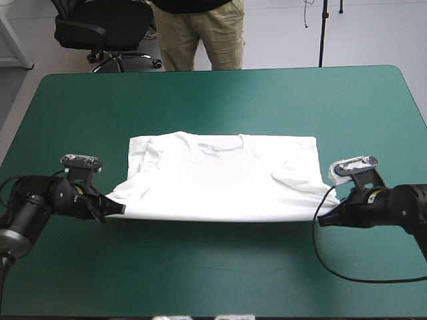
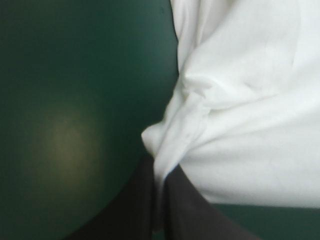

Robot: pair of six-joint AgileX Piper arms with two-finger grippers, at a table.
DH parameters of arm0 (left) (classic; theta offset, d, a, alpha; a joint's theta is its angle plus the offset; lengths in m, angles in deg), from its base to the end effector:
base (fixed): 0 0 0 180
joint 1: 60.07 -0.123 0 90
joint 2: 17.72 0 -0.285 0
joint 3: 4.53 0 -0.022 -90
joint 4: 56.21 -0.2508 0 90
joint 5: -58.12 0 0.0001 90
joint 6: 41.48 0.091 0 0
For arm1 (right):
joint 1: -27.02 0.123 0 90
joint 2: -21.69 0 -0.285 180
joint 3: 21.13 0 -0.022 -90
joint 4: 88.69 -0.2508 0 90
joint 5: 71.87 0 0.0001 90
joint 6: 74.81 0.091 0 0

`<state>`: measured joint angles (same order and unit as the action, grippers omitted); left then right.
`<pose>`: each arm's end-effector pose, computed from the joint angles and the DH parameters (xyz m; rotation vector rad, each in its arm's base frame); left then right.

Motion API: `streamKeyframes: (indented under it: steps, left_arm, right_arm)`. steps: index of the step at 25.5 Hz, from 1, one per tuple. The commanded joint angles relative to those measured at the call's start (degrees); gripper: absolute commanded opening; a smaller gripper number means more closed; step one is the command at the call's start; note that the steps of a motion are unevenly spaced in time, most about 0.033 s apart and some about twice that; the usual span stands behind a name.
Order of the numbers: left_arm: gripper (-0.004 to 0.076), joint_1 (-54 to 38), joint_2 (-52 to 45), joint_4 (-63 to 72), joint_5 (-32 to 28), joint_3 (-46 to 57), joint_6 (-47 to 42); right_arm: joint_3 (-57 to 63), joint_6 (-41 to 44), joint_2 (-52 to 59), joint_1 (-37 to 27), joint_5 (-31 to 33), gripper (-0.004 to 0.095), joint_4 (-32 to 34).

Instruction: Fold the cloth

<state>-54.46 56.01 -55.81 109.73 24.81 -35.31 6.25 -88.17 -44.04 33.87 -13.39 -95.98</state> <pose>0.2072 -0.0209 0.2790 0.2729 2.6858 -0.0057 0.1753 0.0310 0.3117 -0.4119 2.6050 0.1273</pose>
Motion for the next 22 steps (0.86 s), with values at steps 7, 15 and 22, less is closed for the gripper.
streamKeyframes:
  steps: [7, 15, 22]
  left_arm:
    - [-0.0018, 0.1, 17.7, 2.1, -12.3, -19.2, -1.6]
    - [-0.0018, 0.1, 30.6, 4.0, -12.3, -30.2, -1.4]
    - [-0.0018, 0.1, 35.4, 3.9, -15.1, -35.1, -2.2]
  right_arm:
    - [-18.2, -9.5, -19.1, -7.2, -9.6, -0.0018, -8.3]
    - [-30.3, -13.1, -34.1, -7.8, -10.4, -0.0017, -14.0]
    - [-38.1, -13.1, -41.8, -7.8, -10.3, -0.0018, -14.3]
